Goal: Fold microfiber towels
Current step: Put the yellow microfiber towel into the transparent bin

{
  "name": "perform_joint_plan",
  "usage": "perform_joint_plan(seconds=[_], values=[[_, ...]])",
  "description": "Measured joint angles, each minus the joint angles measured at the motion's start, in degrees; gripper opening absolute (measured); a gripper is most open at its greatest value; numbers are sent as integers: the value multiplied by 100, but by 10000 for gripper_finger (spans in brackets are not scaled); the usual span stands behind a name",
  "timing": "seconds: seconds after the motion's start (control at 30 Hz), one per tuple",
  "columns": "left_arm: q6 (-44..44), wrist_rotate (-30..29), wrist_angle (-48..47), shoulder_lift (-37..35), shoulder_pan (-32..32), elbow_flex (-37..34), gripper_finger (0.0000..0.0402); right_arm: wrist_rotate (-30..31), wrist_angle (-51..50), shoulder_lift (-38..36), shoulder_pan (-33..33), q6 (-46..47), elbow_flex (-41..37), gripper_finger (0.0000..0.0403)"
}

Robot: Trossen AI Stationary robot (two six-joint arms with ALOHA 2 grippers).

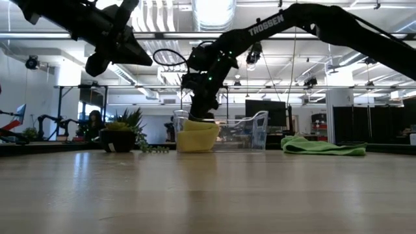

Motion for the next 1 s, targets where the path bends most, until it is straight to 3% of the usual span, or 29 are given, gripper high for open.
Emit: perform_joint_plan(seconds=[0.2,0.57,0.67,1.0], values=[[-122,-1,4,0,0,0,0,-941,-1326,-19,-58,-395,301,8],[-124,-74,90,-2,26,0,0,-838,-1417,-4,385,-349,82,8],[-124,-79,107,-2,37,0,0,-571,-1211,-11,472,-228,-120,8],[-119,-155,107,-2,57,0,0,-552,-596,-4,542,320,-747,8]])
